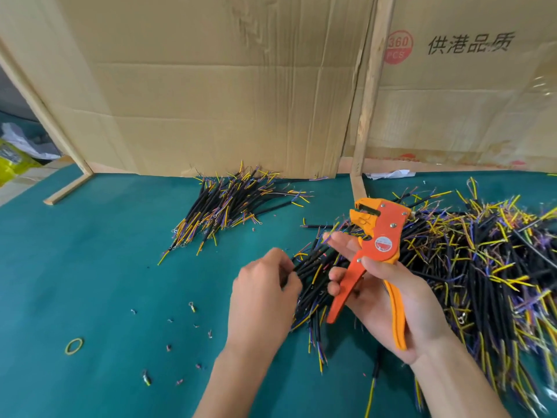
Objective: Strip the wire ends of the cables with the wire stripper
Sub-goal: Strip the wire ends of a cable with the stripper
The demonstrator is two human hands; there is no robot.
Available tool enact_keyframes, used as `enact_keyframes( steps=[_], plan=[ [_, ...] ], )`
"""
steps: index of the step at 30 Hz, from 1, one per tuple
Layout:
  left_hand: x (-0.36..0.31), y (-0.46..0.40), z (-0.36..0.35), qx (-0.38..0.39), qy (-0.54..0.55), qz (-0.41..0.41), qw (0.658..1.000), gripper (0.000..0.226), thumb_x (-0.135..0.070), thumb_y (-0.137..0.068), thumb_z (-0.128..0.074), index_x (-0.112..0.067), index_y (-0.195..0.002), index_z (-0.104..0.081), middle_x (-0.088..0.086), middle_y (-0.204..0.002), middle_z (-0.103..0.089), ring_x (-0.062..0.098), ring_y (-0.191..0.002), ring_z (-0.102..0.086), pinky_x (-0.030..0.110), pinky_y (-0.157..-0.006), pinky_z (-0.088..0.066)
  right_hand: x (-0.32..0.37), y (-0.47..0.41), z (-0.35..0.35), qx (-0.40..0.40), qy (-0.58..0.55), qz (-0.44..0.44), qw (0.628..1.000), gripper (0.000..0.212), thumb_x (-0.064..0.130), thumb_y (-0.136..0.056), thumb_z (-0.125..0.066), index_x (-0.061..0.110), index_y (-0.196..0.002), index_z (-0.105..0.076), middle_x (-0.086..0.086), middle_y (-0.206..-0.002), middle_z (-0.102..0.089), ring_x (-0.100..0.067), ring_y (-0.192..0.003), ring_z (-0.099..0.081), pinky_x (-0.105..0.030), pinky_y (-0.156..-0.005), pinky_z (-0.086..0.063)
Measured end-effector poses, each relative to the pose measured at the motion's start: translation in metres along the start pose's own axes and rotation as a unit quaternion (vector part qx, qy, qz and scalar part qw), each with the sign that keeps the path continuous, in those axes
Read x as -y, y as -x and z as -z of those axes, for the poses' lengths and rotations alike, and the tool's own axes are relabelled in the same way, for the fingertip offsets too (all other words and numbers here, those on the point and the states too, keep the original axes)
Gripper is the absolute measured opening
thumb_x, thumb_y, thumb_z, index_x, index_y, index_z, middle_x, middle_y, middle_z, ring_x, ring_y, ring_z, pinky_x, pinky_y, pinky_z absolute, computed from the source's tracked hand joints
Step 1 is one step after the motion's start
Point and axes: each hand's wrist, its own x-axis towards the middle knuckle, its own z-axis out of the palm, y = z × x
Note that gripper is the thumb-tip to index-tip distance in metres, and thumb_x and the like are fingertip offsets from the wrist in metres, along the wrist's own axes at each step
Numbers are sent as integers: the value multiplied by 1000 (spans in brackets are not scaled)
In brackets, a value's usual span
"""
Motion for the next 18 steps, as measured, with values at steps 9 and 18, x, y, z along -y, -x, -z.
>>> enact_keyframes(
  steps=[9,18],
  plan=[
    [-27,-11,-4,30,40,-33,998,12,-31,-91,-63,-29,-101,-69,-8,-88,-74,19,-86,-65,36,-77,-50,-1,-3,-1,17,41,-1,999,72,25,-72,-87,2,-135,-62,-19,-135,-63,-28,-86,-66,-39,-77,-54],
    [-24,-17,-26,-46,302,87,948,13,-15,-86,-74,-23,-76,-76,-10,-69,-72,9,-64,-64,30,-67,-53,-5,-3,-3,13,66,-25,997,75,25,-70,-90,9,-138,-63,-22,-120,-70,-31,-90,-70,-39,-78,-56]
  ],
)
